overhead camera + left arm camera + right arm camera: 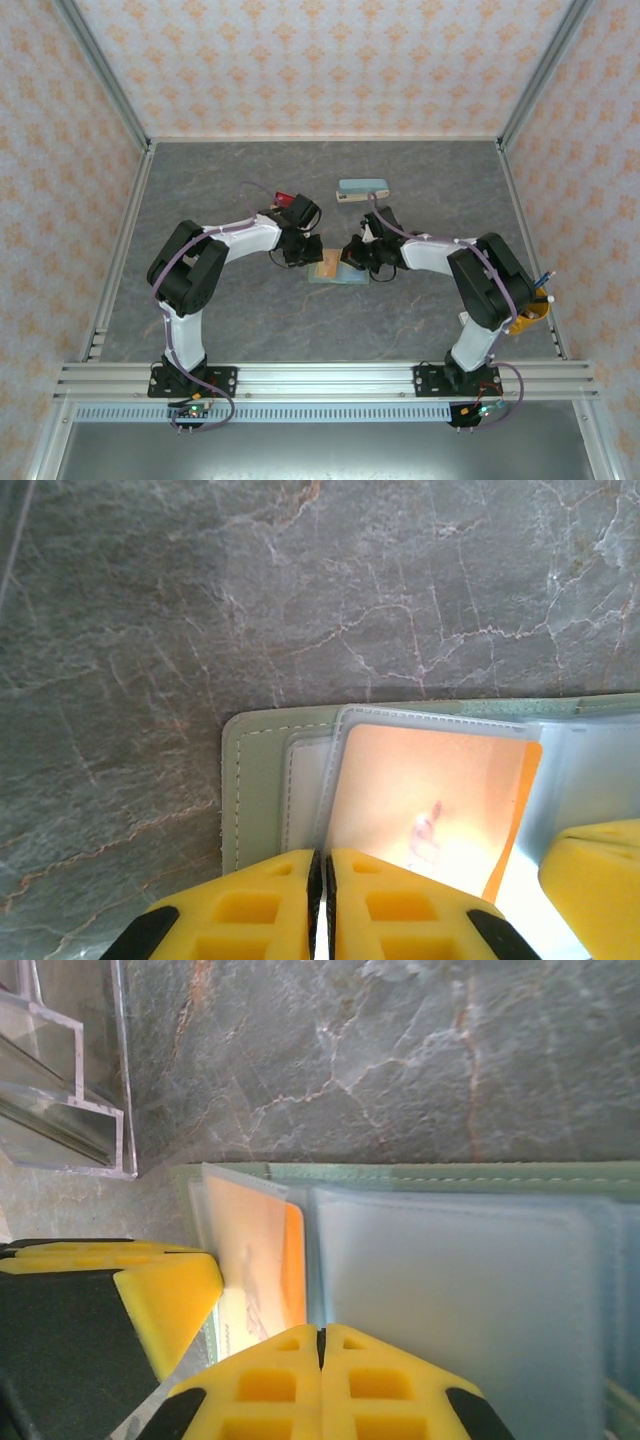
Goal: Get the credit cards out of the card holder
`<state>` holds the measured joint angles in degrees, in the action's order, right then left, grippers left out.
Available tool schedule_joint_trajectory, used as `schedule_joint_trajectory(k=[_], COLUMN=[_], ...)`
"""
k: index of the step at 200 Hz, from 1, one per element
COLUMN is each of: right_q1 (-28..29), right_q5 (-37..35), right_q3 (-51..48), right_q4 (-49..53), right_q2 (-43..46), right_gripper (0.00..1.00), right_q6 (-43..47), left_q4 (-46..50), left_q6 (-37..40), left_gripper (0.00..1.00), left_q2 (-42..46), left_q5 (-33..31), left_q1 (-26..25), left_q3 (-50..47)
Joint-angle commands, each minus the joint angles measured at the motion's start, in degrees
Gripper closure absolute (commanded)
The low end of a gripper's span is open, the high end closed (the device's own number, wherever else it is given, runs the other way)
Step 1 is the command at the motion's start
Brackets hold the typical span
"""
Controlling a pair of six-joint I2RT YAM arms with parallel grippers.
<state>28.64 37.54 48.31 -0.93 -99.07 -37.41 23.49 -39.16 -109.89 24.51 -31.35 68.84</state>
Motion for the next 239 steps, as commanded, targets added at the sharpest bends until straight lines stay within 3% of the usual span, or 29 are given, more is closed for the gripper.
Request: schedule_joint_trajectory(k=[1, 29, 57, 120, 192, 239], right_q1=[-0.25, -0.23, -0.25, -0.25, -0.24, -0.25], right_q5=[0.54, 3.55, 4.79, 6.30, 0.96, 5.80], right_q3=[-0.69, -1.02, -1.80, -0.79, 0.96, 1.29], right_q4=[-1.30, -3.56, -5.15, -7.44, 0.81, -2.50], right_q2=[1.18, 0.41, 0.19, -3.58, -3.33, -4.79], right_gripper=[1.00, 1.00, 0.86, 0.85, 0.77, 0.84], right_q6=[0.88, -1.59, -4.22, -6.67, -2.84, -2.23], left_q4=[2.49, 2.74, 3.42, 3.41, 3.51, 2.62], left_q6=[-0.02, -0.30, -0.95, -1.89, -2.06, -2.27], left_gripper=[0.86, 0.89, 0.93, 0.96, 0.96, 0.97], left_q2=[0.11, 0.11, -0.74, -1.32, -2.27, -3.01], left_q5=[-0.54, -0.89, -2.44, -3.75, -4.12, -2.86], left_q1=[0.73, 0.78, 0.79, 1.01, 1.22, 1.29], left_q3=[-2.30, -2.48, -3.30, -5.25, -5.58, -5.73])
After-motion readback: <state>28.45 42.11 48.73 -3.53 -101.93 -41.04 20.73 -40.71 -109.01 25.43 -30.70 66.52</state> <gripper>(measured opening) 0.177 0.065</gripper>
